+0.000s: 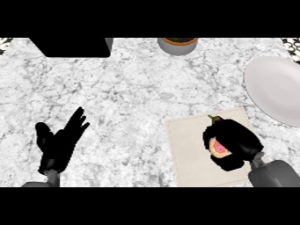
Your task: Pick the cupcake from the placemat and place it in the plate
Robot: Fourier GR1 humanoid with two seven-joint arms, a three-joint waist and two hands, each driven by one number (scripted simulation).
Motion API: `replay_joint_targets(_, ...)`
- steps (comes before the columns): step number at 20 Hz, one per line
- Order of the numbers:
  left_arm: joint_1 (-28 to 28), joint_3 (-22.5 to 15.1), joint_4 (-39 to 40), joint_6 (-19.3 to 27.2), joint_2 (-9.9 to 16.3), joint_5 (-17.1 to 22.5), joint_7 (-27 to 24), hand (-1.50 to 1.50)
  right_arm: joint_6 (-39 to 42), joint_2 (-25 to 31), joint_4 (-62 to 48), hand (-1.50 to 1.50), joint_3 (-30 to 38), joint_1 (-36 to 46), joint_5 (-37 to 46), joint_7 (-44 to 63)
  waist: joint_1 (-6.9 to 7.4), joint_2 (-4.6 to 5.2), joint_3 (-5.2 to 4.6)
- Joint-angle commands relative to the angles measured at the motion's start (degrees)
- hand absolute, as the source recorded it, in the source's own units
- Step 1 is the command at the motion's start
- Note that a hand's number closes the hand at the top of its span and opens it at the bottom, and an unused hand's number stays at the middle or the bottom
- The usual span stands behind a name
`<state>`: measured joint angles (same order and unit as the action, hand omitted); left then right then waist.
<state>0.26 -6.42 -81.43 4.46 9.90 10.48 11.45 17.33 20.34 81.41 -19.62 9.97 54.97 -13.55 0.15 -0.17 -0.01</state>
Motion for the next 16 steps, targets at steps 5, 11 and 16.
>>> replay_joint_targets(5,2.3,-0.4,-3.5,0.9,-1.0,-1.6,2.9,0.0,-4.7,-3.5,2.6,1.5,4.6,1.0,-1.7,-3.8,0.13,0.06,0.05)
replay_joint_targets(11,0.6,0.7,-0.5,-0.3,-0.9,-0.8,-0.4,0.0,-17.4,-8.0,-3.9,1.5,26.1,8.7,0.7,25.1,-1.04,1.56,-0.01)
replay_joint_targets(16,0.8,0.4,-1.3,-0.4,-0.9,-1.0,-0.5,0.0,-27.0,-7.1,-5.1,1.5,34.9,14.2,6.6,40.3,0.44,2.48,-0.42)
